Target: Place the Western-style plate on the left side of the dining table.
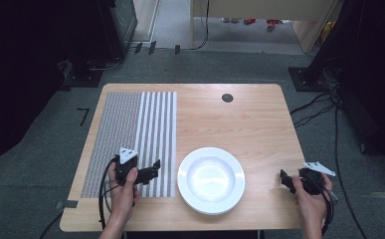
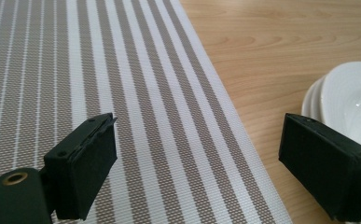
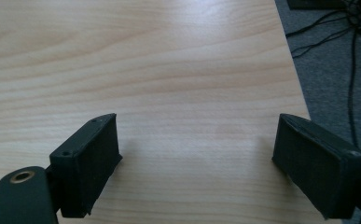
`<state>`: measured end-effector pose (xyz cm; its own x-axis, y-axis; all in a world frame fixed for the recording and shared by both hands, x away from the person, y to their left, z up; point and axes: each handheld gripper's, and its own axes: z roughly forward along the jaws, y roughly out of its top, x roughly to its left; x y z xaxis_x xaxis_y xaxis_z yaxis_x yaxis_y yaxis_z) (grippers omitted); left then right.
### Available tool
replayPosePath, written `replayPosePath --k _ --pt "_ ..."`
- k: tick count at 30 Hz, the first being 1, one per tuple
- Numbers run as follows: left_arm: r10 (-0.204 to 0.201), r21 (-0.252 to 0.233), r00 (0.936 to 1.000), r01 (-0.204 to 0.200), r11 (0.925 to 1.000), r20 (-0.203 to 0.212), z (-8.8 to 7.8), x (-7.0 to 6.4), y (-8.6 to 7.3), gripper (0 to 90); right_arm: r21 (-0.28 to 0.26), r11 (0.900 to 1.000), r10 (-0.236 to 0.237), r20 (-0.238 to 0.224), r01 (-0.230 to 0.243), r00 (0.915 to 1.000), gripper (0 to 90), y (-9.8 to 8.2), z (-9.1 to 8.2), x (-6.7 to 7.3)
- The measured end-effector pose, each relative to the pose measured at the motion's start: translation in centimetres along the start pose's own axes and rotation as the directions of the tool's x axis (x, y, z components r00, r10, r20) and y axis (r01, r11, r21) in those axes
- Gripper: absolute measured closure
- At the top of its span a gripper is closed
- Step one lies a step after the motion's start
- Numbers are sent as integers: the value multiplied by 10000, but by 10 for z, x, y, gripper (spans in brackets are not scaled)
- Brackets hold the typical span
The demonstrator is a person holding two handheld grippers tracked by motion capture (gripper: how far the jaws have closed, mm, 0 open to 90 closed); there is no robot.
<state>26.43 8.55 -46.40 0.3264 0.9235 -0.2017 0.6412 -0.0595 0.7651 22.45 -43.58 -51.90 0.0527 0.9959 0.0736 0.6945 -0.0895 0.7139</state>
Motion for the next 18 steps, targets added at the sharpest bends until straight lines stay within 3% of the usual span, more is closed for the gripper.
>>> replayPosePath --k 3,11,13,17,18 --pt "2 73 9998 -4 10000 188 2 -4 -1 112 -178 9997 132 -222 -136 9997 143 2 -2 3" --pt "149 267 9980 -165 9995 615 9 -20 -5 112 -629 9979 70 -933 -129 9956 141 9 -9 26" --pt "263 380 9973 -289 9989 680 10 -27 -8 112 -789 9968 52 -1346 -159 9909 141 12 -11 36" --pt "198 345 9963 -228 9991 842 10 -31 -8 112 -869 9962 -132 -1647 -12 9862 141 14 -13 48" --pt "169 379 9960 -203 9991 882 11 -32 -8 112 -889 9959 -302 -1817 142 9829 141 14 -14 58"
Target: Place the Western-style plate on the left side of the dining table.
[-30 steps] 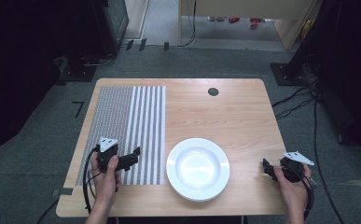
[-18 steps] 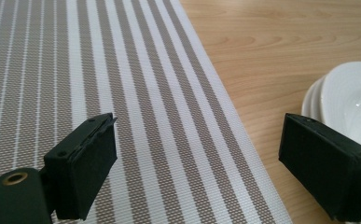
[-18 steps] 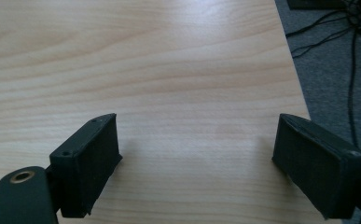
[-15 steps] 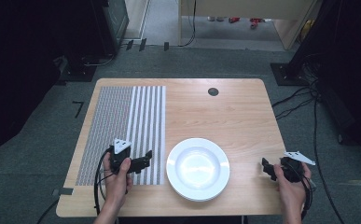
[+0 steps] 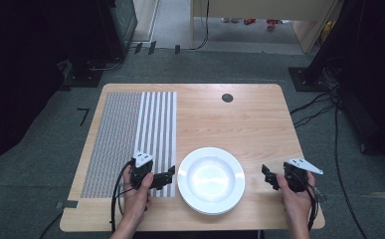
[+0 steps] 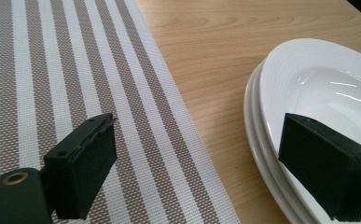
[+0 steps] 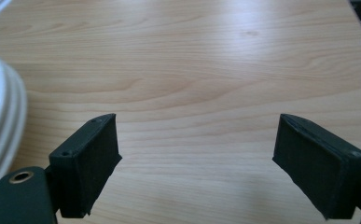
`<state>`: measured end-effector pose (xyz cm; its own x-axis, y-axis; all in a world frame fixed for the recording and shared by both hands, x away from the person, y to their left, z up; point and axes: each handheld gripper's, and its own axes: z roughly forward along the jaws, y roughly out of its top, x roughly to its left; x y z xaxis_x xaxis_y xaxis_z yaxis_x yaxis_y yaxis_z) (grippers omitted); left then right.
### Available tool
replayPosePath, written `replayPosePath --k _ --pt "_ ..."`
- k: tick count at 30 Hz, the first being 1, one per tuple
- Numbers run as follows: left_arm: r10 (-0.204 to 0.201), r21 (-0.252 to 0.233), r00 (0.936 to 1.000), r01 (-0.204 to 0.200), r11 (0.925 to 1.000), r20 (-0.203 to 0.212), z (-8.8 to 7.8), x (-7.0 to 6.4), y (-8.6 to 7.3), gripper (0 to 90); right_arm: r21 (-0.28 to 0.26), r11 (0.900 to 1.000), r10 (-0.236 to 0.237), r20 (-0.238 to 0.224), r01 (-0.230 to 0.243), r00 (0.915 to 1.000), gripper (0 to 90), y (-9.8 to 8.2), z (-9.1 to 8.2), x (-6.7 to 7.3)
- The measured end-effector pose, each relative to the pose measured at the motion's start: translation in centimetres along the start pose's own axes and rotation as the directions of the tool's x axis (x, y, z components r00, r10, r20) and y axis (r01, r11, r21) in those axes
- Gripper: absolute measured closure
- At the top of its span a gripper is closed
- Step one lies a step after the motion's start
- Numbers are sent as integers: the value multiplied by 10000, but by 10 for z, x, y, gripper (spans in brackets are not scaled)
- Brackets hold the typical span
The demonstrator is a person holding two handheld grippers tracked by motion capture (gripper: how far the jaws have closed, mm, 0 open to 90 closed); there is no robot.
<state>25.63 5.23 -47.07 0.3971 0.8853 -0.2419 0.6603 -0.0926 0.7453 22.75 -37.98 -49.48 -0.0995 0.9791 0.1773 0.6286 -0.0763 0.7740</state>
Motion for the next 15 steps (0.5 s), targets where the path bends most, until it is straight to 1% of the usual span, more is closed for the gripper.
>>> replayPosePath --k 1,2,3,5,6,7,8,9,11,12,14,15 --pt "-25 22 10000 25 10000 65 1 -2 -1 113 1 10000 -47 -70 47 10000 140 0 0 3" --pt "-25 22 10000 25 10000 65 1 -2 -1 112 1 10000 -47 -70 47 10000 140 0 0 3" --pt "23 59 10000 -23 10000 83 2 -3 -1 112 -7 9999 -150 -185 150 9997 139 1 1 7" --pt "17 99 9999 -19 9999 155 3 -5 -2 116 -46 9999 -165 -460 163 9988 139 2 2 15" --pt "-130 67 9994 128 9999 310 3 -7 -2 122 -85 9999 -104 -721 98 9973 139 2 3 21" --pt "-130 67 9994 128 9999 310 3 -7 -2 122 -85 9999 -104 -721 98 9973 139 2 3 21" --pt "-87 -58 9990 90 9999 434 2 -10 -1 122 -152 9999 7 -928 -21 9957 139 3 3 25" --pt "-52 -45 9991 54 10000 416 2 -11 0 122 -210 9997 92 -1040 -114 9945 139 3 3 27" --pt "-81 -68 9990 84 9999 445 1 -12 -1 128 -228 9997 21 -1104 -46 9939 139 4 4 32" --pt "-49 -58 9988 52 10000 494 1 -13 -2 128 -228 9997 21 -1104 -46 9939 139 4 4 32" --pt "-36 35 9986 34 10000 529 3 -15 -4 130 -214 9997 70 -1118 -94 9937 146 4 6 40" --pt "-9 102 9984 3 9999 564 5 -16 -5 130 -214 9997 70 -1118 -94 9937 146 4 6 40"
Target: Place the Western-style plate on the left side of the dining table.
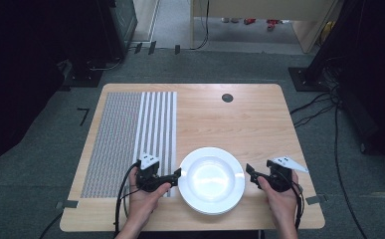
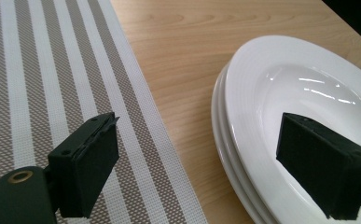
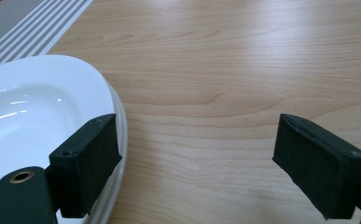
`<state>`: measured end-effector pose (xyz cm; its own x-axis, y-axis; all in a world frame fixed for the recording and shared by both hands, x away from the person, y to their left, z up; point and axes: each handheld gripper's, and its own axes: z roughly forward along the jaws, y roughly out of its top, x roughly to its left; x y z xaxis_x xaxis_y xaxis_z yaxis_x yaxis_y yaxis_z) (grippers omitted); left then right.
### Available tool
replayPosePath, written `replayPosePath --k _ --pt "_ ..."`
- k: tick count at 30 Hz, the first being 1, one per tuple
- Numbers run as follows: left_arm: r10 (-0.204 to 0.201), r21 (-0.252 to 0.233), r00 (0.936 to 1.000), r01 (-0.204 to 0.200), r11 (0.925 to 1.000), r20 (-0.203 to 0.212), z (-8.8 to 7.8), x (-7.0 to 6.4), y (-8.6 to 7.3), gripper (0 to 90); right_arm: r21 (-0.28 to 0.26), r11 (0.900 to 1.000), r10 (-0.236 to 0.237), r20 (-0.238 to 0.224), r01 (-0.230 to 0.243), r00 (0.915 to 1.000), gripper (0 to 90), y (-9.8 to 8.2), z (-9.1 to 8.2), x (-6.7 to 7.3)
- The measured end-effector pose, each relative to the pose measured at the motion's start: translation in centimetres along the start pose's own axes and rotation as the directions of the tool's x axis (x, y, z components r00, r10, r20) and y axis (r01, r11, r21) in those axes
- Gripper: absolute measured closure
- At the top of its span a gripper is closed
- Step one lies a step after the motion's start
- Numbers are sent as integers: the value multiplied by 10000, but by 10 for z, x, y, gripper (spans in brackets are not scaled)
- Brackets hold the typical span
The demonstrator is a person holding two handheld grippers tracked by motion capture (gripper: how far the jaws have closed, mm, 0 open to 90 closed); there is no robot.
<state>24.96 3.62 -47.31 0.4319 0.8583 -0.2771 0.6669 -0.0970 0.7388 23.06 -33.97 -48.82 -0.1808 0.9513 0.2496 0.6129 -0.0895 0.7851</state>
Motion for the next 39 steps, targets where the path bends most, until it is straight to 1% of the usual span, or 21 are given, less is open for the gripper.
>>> replayPosePath --k 1,3,4,6,7,8,11,12,13,15,16,18,20,21,24,28,31,33,35,36,39 --pt "76 141 9999 -77 9999 87 2 -3 -1 139 73 9999 -87 11 87 10000 147 0 2 7" --pt "163 185 9997 -166 9997 169 4 -6 -1 151 101 9999 -140 -57 141 9999 159 1 4 15" --pt "137 188 9996 -142 9997 236 4 -7 -2 159 93 9998 -162 -64 163 9998 189 1 5 19" --pt "182 234 9997 -185 9996 133 6 -8 -3 207 53 9998 -178 -78 179 9998 252 0 6 26" --pt "182 234 9997 -185 9996 133 6 -8 -3 225 53 9998 -178 -78 179 9998 252 0 6 26" --pt "166 338 9998 -170 9993 119 8 -8 -4 251 13 9998 -192 -90 192 9998 310 -1 8 33" --pt "70 406 9998 -76 9991 168 9 -8 -6 306 54 9996 -261 -407 264 9988 397 -3 10 39" --pt "70 406 9998 -76 9991 168 9 -8 -6 326 54 9996 -261 -407 264 9988 397 -3 10 39" --pt "49 387 9998 -56 9992 205 9 -8 -6 347 12 9998 -187 -602 189 9980 461 -4 10 40" --pt "100 325 9998 -106 9994 191 7 -10 -6 389 -3 10000 -79 -699 79 9975 485 -5 10 39" --pt "118 256 9997 -123 9996 215 7 -11 -6 414 -66 9995 293 -758 -299 9967 540 -6 10 37" --pt "164 247 9996 -170 9996 245 7 -12 -7 444 -67 9993 372 -772 -378 9963 558 -7 10 36" --pt "214 217 9992 -222 9995 349 8 -13 -7 465 -106 9983 568 -790 -578 9953 594 -8 9 35" --pt "236 203 9990 -243 9995 372 8 -15 -8 486 -117 9968 776 -868 -789 9932 625 -8 9 34" --pt "267 187 9988 -274 9994 402 9 -15 -8 504 -100 9955 923 -1035 -938 9903 655 -9 8 33" --pt "309 146 9985 -316 9994 461 10 -17 -9 545 -13 9948 1015 -962 -1021 9902 664 -10 8 33" --pt "312 158 9980 -321 9994 545 10 -18 -10 559 55 9921 1248 -1182 -1250 9851 724 -10 6 33" --pt "307 190 9976 -319 9993 626 10 -18 -10 577 4 9934 1138 -1129 -1145 9871 746 -11 6 33" --pt "291 220 9968 -309 9993 749 10 -20 -10 599 -8 9929 1184 -1113 -1192 9867 780 -10 5 33" --pt "304 237 9966 -323 9992 764 10 -20 -11 612 85 9909 1343 -1245 -1343 9831 793 -10 4 31" --pt "320 172 9972 -332 9993 673 10 -22 -11 611 71 9896 1433 -1399 -1437 9797 797 -11 3 29"
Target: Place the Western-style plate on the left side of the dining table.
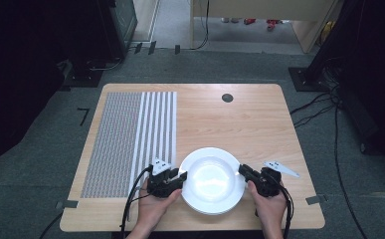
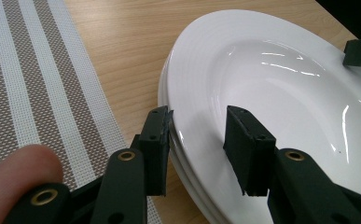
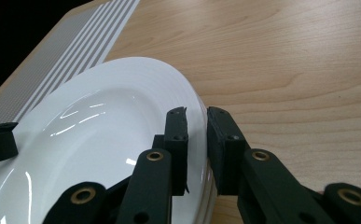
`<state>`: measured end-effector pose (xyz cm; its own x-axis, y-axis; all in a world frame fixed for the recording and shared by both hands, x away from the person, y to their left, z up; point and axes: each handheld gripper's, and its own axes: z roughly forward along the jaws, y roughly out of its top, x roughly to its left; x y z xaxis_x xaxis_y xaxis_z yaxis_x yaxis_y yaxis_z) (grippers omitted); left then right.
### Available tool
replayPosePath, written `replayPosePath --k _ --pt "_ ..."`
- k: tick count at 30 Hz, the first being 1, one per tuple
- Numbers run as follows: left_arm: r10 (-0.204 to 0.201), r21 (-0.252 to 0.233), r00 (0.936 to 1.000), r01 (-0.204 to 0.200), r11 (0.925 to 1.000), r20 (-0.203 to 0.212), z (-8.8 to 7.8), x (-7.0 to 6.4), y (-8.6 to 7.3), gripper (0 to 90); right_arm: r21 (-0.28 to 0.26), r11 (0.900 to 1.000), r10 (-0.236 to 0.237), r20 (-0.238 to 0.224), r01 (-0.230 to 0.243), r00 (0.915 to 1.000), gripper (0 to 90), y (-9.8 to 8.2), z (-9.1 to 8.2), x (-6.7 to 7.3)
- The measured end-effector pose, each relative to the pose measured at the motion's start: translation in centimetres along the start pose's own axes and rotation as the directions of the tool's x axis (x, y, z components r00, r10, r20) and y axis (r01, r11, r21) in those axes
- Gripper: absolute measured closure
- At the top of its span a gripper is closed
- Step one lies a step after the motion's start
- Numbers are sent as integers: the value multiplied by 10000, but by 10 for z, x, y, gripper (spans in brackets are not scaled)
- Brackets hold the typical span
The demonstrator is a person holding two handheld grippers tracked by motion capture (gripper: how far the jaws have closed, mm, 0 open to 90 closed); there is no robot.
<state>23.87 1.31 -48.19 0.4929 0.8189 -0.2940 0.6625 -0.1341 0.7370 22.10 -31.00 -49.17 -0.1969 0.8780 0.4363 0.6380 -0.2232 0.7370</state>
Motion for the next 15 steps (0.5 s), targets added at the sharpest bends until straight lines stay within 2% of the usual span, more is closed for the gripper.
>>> replayPosePath --k 3,7,10,15 --pt "-82 -11 10000 82 10000 36 0 1 0 619 -51 9995 319 -165 -320 9994 806 -1 -1 -3" --pt "-50 -20 10000 50 10000 15 0 1 0 622 -150 9987 475 -220 -479 9986 808 -2 -1 -4" --pt "-217 -14 9996 218 9998 158 0 3 0 622 -205 9974 686 -241 -691 9974 814 -3 0 -4" --pt "-295 3 9992 295 9996 280 -1 5 0 630 -384 9974 600 -189 -607 9980 813 -4 1 -3"
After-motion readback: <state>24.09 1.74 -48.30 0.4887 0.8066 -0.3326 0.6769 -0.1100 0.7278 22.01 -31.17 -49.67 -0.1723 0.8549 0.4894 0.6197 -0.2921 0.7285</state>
